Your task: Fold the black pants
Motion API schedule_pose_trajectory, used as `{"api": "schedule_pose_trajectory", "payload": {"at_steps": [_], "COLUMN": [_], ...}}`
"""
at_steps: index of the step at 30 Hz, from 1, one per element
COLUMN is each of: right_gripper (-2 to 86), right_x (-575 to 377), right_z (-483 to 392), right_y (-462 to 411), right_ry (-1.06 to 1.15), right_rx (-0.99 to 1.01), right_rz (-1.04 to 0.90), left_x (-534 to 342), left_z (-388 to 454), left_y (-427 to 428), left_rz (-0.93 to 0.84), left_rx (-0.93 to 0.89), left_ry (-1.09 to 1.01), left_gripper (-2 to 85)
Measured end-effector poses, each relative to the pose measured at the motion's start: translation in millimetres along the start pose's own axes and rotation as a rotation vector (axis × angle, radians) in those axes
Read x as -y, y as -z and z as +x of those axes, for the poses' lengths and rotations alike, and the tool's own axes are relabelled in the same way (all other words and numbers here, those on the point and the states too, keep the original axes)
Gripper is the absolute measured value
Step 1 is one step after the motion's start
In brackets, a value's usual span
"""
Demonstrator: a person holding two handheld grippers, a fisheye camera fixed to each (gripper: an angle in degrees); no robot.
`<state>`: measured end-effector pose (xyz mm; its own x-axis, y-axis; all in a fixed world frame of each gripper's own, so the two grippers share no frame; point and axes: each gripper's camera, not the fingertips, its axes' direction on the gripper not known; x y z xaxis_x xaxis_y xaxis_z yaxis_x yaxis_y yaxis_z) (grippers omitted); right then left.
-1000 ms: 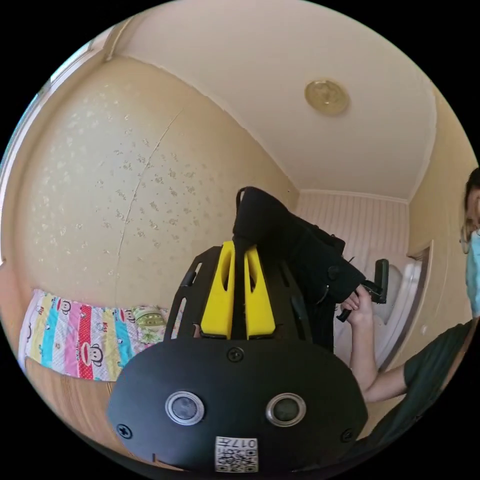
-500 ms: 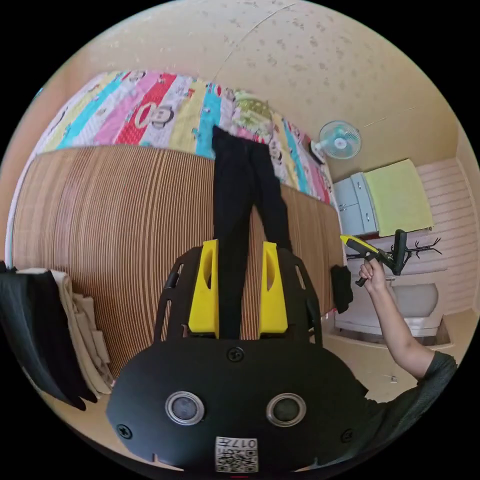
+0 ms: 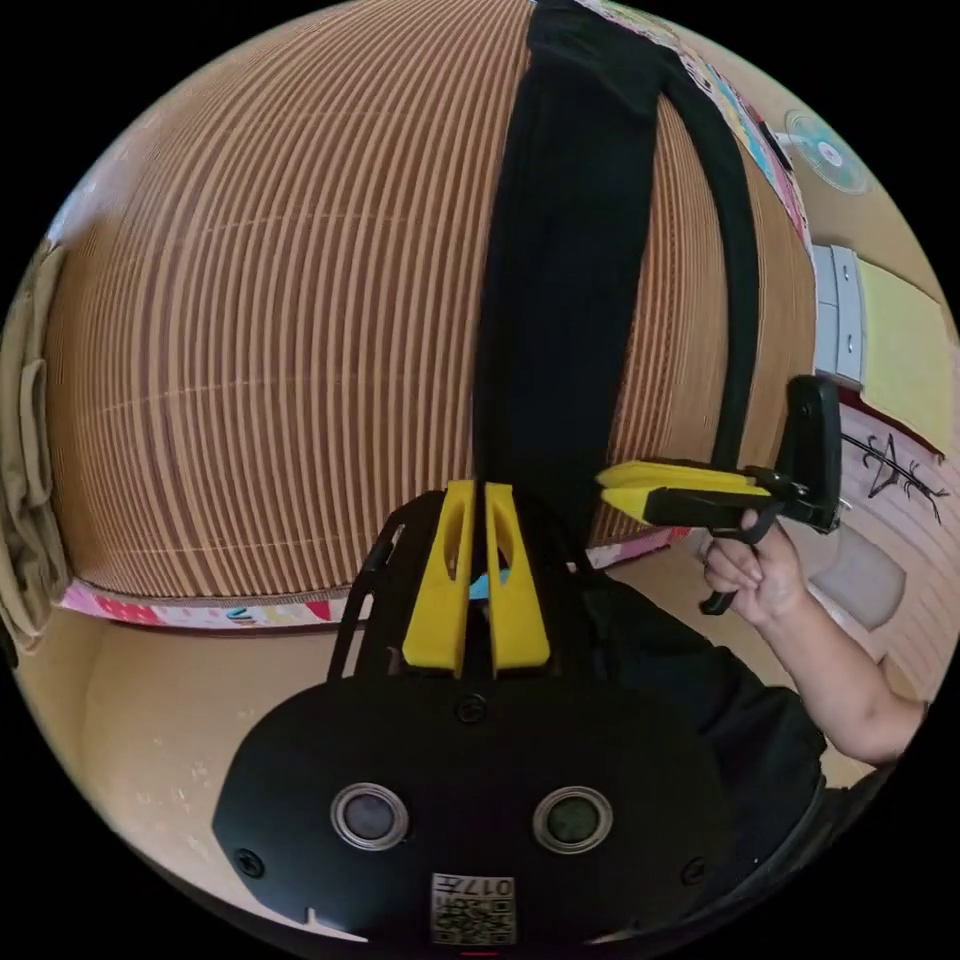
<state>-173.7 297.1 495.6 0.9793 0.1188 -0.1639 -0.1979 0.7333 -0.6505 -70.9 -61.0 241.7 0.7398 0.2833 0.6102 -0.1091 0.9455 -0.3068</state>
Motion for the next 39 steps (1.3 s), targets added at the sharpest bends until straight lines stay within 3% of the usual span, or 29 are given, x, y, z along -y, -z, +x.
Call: {"api": "schedule_pose_trajectory", "payload": {"at_steps": [2, 4, 5, 7, 9, 11, 13, 16, 19, 22, 27, 31, 35, 39], "right_gripper": [7.4, 7.4, 7.3, 7.2, 7.4, 7.7, 8.1, 8.5, 7.7, 4.9, 2.9, 2.6, 2.5, 2.5], "right_x": [-15.8, -38.5, -56.1, -84.6, -119.8, -144.9, -168.0, -195.0, -208.0, -225.7, -264.0, -279.0, -270.9, -252.4], "right_z": [-10.2, -10.5, -5.4, 9.5, 45.7, 75.4, 98.8, 124.7, 149.6, 150.1, 101.2, 54.1, 25.6, 12.9], "right_y": [9.8, 33.0, 52.6, 84.6, 122.4, 145.4, 162.0, 169.4, 150.8, 138.0, 140.4, 139.3, 132.0, 105.9], "right_ry": [0.056, 0.069, 0.062, 0.04, -0.122, -0.272, -0.38, -0.439, -0.419, -0.403, -0.213, -0.054, 0.088, 0.22], "right_rx": [0.022, 0.003, -0.031, -0.102, -0.288, -0.43, -0.541, -0.634, -0.56, -0.607, -0.348, -0.268, -0.214, -0.298], "right_rz": [0.024, 0.062, 0.102, 0.173, 0.245, 0.279, 0.311, 0.321, 0.237, 0.274, 0.36, 0.361, 0.31, 0.172], "left_x": [-15.4, -32.7, -44.2, -59.3, -70.4, -81.2, -86.6, -97.5, -110.5, -110.9, -82.1, -57.4, -40.0, -33.3], "left_z": [-5.5, -19.5, -30.6, -51.1, -75.3, -94.3, -93.9, -83.0, -70.5, -45.3, 36.9, 136.1, 206.1, 227.6], "left_y": [5.7, 10.9, 12.3, 8.5, -2.5, -18.7, -31.4, -46.0, -46.3, -41.6, -27.2, -16.6, -22.6, -33.0], "left_rz": [0.047, 0.113, 0.148, 0.189, 0.212, 0.163, 0.075, 0.003, 0.037, 0.047, 0.062, 0.082, 0.05, 0.059], "left_rx": [-0.405, -0.639, -0.652, -0.592, -0.559, -0.42, -0.256, -0.165, -0.224, -0.219, -0.211, -0.222, -0.025, 0.145], "left_ry": [-0.132, -0.18, -0.15, -0.035, 0.138, 0.334, 0.378, 0.327, 0.279, 0.206, -0.034, -0.25, -0.31, -0.311], "left_gripper": [-0.2, -0.6, -0.7, -0.8, -0.7, -0.6, -0.2, 2.6, 3.9, 4.2, 6.6, 11.9, 16.5, 18.5]}}
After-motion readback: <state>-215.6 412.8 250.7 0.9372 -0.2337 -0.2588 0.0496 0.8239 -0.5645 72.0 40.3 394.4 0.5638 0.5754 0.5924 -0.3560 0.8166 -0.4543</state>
